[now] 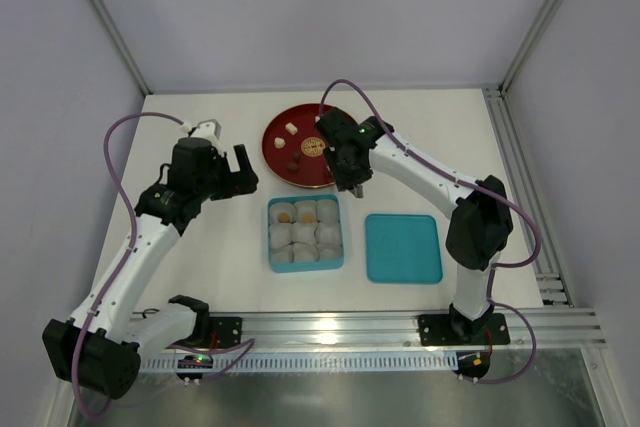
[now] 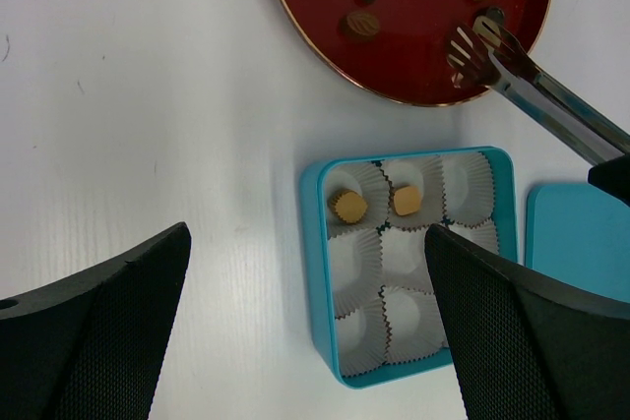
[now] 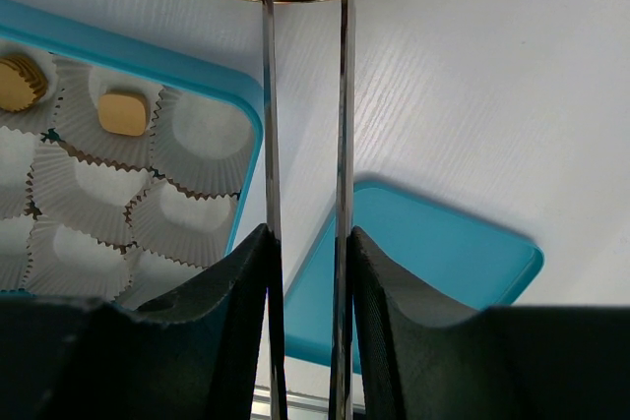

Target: Pack the chocolate

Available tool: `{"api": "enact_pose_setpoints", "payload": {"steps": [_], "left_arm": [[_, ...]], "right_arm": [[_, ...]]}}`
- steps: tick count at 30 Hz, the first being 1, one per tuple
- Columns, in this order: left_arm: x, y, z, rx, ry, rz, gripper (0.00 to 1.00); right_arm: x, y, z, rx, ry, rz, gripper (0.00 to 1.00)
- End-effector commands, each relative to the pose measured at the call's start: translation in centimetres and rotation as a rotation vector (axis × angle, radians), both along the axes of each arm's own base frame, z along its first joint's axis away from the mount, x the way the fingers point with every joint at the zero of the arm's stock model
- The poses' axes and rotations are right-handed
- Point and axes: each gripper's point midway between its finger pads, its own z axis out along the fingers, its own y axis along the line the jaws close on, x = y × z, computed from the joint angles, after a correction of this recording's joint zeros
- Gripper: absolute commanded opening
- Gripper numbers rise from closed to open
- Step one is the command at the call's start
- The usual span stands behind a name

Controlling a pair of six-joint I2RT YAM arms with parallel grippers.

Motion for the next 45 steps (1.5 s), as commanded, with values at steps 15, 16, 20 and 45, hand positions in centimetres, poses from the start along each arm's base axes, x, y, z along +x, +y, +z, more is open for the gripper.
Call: {"api": "enact_pose_setpoints", "payload": {"steps": [15, 16, 20, 45], "left_arm": [[0.4, -0.2, 0.5, -0.022, -0.019, -0.001, 1.0], [0.5, -0.2, 0.7, -0.023, -0.025, -0.001, 1.0], [0.5, -0.2, 0.6, -0.023, -0.022, -0.001, 1.0], [0.5, -0.2, 0.5, -0.023, -0.019, 0.002, 1.0]], "right_arm": [[2.0, 1.1, 1.8, 0.01, -0.074, 0.0, 0.32], [2.1, 1.1, 1.9, 0.01, -0.079, 0.0, 0.32], [2.3, 1.0, 2.2, 0.008, -0.086, -0.003, 0.32], [1.8, 0.4, 5.3, 0.048, -0.135, -0.015, 0.32]]}}
